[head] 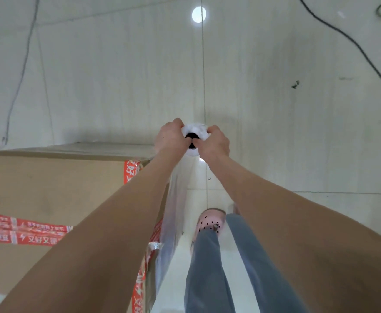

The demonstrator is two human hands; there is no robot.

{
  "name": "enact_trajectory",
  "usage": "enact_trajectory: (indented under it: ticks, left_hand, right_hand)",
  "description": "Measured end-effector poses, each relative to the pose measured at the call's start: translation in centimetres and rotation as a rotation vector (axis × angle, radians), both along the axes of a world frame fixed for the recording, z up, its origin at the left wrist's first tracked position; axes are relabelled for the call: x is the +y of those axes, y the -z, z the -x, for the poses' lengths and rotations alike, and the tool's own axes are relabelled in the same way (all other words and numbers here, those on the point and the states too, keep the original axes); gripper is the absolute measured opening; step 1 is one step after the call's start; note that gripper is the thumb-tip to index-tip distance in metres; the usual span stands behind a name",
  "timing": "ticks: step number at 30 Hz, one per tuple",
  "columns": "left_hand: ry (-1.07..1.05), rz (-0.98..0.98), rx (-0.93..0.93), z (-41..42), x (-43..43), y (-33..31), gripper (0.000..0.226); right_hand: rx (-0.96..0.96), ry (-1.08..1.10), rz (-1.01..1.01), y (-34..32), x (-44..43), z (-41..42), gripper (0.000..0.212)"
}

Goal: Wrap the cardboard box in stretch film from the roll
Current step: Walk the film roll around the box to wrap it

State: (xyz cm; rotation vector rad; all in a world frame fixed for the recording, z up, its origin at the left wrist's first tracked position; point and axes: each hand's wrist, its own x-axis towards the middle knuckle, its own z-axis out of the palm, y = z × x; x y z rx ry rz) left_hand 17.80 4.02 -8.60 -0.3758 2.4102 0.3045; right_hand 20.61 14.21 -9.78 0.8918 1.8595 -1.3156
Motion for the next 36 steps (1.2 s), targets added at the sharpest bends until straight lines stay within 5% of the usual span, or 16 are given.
enact_trajectory:
  ticks: [4, 17, 32, 36]
  left_hand:
    - [0.251, 0.009, -0.062, 1.4, 0.5, -0.3, 0.038]
    - [0.366, 0.045, -0.114, 4.4, 0.0, -0.4, 0.022]
    - [-0.201, -0.005, -0.071, 7.8, -6.7, 0.1, 0.014]
    - [-0.281, -0.052, -0.052, 7.6, -7.3, 0.4, 0.018]
  right_hand:
    - [-0.045, 0.024, 0.012, 0.0, -0.4, 0.3, 0.024]
    - [-0.034, -0.087, -0.121, 0.3, -0.5, 3.1, 0.028]
    - [0.144, -0.351, -0.231, -0.1, -5.8, 9.5, 0.03]
    - [-0.102, -0.228, -0.126, 0.3, -6.7, 9.3, 0.052]
